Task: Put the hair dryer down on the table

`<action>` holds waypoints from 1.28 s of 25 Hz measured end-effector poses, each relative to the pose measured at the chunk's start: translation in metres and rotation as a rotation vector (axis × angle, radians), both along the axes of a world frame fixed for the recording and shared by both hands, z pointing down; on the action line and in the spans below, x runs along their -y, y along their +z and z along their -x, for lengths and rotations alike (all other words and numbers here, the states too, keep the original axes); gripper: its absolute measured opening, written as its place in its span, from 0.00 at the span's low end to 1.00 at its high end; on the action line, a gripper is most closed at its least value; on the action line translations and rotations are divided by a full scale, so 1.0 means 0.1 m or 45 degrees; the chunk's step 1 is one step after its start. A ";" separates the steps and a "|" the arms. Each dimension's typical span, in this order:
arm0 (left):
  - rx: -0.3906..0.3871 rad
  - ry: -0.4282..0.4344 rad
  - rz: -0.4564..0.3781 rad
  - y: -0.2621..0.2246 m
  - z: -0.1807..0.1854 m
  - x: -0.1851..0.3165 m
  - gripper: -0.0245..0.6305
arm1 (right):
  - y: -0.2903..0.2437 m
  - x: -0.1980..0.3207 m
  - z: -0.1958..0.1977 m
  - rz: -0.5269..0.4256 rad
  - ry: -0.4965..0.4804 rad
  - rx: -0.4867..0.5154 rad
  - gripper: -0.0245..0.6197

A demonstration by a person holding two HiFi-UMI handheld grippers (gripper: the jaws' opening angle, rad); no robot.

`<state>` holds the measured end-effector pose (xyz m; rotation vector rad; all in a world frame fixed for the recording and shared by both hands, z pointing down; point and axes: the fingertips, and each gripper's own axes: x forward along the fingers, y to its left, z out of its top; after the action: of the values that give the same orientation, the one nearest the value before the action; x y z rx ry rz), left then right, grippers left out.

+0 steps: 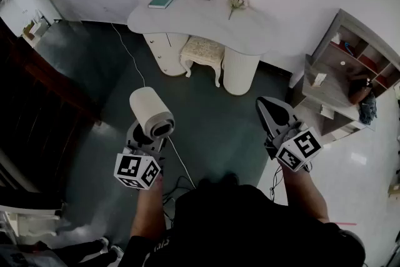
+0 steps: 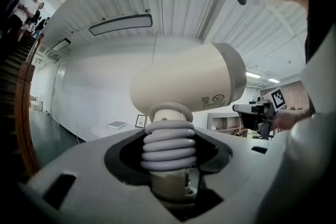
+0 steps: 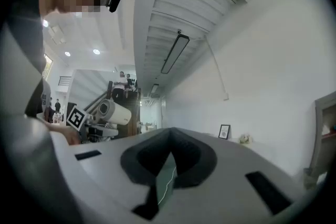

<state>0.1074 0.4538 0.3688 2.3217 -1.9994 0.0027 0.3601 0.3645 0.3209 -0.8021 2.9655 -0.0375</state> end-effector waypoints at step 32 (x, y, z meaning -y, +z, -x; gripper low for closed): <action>-0.036 -0.044 0.052 0.26 -0.45 0.30 0.37 | 0.39 0.33 -0.29 0.083 -0.147 0.004 0.05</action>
<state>0.1529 0.4237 0.3951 2.2503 -2.0065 0.0085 0.3889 0.3319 0.3595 -0.6353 3.0183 -0.1423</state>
